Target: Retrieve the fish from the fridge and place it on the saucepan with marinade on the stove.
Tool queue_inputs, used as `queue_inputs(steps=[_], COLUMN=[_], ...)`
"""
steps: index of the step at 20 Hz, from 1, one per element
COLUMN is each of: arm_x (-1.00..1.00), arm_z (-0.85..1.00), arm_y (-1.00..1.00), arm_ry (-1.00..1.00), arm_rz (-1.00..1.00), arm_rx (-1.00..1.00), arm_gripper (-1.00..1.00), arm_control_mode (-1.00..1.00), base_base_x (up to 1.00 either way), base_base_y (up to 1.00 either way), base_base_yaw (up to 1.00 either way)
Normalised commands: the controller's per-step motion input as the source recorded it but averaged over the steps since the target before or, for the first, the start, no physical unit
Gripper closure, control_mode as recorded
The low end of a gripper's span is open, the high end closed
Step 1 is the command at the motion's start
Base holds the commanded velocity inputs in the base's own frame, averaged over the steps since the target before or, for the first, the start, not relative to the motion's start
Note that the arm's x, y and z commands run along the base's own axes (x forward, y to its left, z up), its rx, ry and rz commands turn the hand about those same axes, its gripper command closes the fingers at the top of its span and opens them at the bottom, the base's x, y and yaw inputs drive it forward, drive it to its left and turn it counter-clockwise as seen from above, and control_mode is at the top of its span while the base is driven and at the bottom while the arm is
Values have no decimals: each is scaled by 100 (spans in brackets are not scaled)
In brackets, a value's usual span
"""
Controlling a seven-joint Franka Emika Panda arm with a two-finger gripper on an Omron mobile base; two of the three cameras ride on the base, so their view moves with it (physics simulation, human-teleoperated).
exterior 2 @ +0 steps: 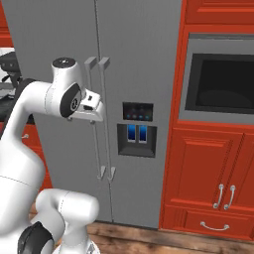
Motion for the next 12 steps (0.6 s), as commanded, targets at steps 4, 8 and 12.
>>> queue_inputs(steps=[4, 8, 12], arm_x=[1, 28, 30], arm_z=[-18, -23, -5], arm_y=[0, 41, 28], arm_ry=[-5, -4, -5], arm_rz=[0, 0, 0], arm_rx=[-1, -8, -1], arm_gripper=[-100, -100, -100], arm_control_mode=[-100, -100, -100], base_base_x=[0, 0, 0], base_base_y=[0, 0, 0], base_base_yaw=[0, 0, 0])
